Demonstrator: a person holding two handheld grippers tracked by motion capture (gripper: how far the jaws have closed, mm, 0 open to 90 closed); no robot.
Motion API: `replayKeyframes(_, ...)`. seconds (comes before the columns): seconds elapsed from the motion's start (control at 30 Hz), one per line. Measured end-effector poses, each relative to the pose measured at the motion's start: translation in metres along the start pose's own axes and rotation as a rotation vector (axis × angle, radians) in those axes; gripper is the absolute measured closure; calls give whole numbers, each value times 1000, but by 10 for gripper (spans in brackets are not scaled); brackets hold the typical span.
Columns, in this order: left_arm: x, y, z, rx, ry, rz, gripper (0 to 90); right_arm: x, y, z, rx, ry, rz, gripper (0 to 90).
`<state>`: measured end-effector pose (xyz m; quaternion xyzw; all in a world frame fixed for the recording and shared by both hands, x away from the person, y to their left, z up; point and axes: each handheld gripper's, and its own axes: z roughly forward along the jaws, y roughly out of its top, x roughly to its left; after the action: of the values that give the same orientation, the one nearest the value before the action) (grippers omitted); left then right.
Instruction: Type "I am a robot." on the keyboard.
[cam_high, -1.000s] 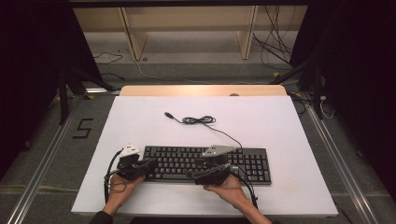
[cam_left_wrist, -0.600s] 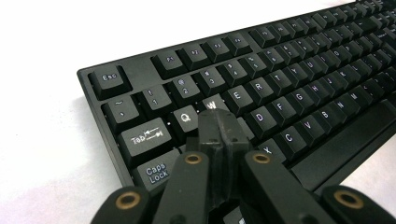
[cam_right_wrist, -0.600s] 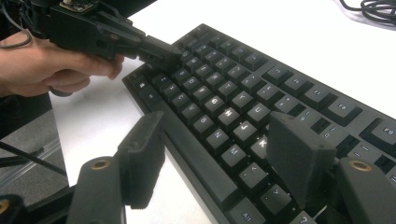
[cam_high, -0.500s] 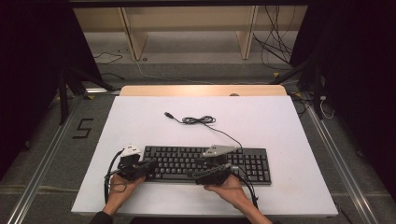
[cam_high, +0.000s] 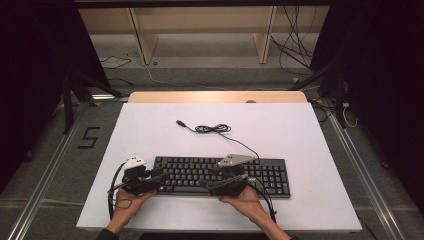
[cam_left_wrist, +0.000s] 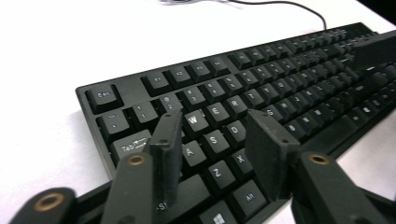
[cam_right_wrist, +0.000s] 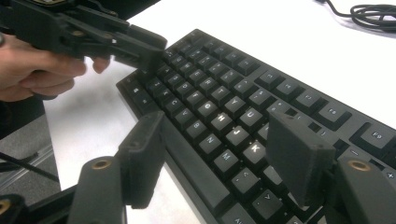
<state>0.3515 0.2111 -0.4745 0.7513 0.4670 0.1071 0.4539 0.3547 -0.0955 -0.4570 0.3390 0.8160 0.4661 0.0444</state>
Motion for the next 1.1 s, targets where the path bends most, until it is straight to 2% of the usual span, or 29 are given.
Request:
replayKeyframes(0.27, -6, -2, -7, -36, -46, 15, 429, -1, 0, 2, 13, -15, -7, 564)
replayKeyframes(0.8, -15, -2, -14, -73, -67, 18, 319, -3, 0, 9, 31, -22, -13, 855)
replayKeyframes(0.93, -17, -2, -15, -75, -70, 23, 304, -3, 0, 11, 45, -24, -11, 897)
replayKeyframes(1.1, -20, -3, -15, -79, -77, 30, 289, -3, -1, 16, 61, -31, -13, 900)
